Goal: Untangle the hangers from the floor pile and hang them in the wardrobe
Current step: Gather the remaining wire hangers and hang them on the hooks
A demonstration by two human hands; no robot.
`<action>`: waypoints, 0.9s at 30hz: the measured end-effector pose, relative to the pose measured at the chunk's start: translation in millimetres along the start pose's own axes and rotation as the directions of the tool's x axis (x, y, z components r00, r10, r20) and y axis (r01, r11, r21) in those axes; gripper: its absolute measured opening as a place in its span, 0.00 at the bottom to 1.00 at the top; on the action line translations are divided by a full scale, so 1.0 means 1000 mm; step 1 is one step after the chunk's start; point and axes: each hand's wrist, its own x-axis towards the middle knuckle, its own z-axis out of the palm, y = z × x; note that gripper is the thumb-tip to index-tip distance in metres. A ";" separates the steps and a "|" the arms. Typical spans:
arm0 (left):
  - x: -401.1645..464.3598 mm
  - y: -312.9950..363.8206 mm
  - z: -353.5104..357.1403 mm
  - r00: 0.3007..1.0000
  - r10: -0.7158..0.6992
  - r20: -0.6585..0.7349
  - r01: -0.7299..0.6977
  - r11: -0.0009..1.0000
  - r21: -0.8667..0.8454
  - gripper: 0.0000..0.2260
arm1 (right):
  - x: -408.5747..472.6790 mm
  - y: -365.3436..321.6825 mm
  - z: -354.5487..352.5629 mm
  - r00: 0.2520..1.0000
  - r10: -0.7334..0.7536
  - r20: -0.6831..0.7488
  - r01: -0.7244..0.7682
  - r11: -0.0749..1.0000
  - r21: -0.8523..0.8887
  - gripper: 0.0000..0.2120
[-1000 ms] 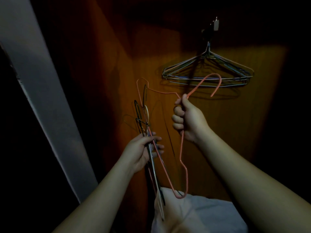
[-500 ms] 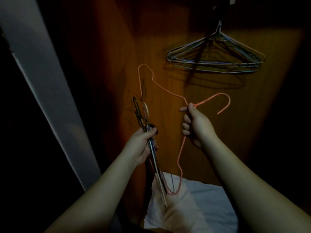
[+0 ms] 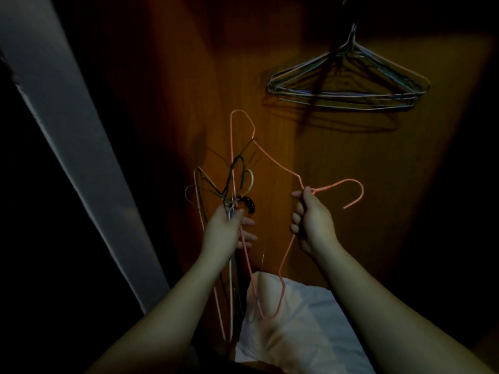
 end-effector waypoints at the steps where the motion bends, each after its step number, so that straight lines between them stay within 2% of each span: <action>1: 0.000 0.001 -0.002 1.000 -0.015 0.012 0.015 1.000 -0.022 0.06 | 0.002 0.001 -0.002 1.000 -0.004 -0.012 0.004 1.000 0.004 0.17; 5: 0.004 0.001 -0.019 0.998 -0.062 -0.014 0.060 0.995 -0.075 0.04 | 0.011 -0.010 -0.014 0.997 -0.020 -0.070 0.021 1.000 0.006 0.16; 10: 0.008 -0.008 -0.042 0.984 -0.114 0.138 0.135 0.978 -0.159 0.07 | 0.024 -0.020 -0.032 0.996 0.008 -0.087 -0.011 1.000 -0.027 0.15; 15: 0.008 -0.012 -0.049 0.976 -0.136 0.172 0.179 0.948 -0.265 0.11 | 0.036 -0.023 -0.045 0.989 0.059 -0.138 -0.077 0.989 -0.127 0.14; 18: 0.007 -0.011 -0.043 0.970 -0.154 0.186 0.206 0.930 -0.305 0.07 | 0.041 -0.031 -0.041 0.985 0.089 -0.147 -0.114 0.979 -0.170 0.13; 21: 0.003 -0.008 -0.030 0.965 -0.166 0.204 0.228 0.915 -0.333 0.03 | 0.044 -0.043 -0.034 0.987 0.123 -0.101 -0.149 0.940 -0.306 0.12; 23: 0.000 -0.007 -0.021 0.957 -0.179 0.227 0.256 0.892 -0.373 0.04 | 0.043 -0.052 -0.030 0.988 0.148 -0.035 -0.151 0.922 -0.357 0.12; 27: -0.006 -0.009 -0.007 0.951 -0.172 0.256 0.262 0.890 -0.373 0.03 | 0.039 -0.066 -0.023 0.989 0.148 0.004 -0.140 0.941 -0.308 0.13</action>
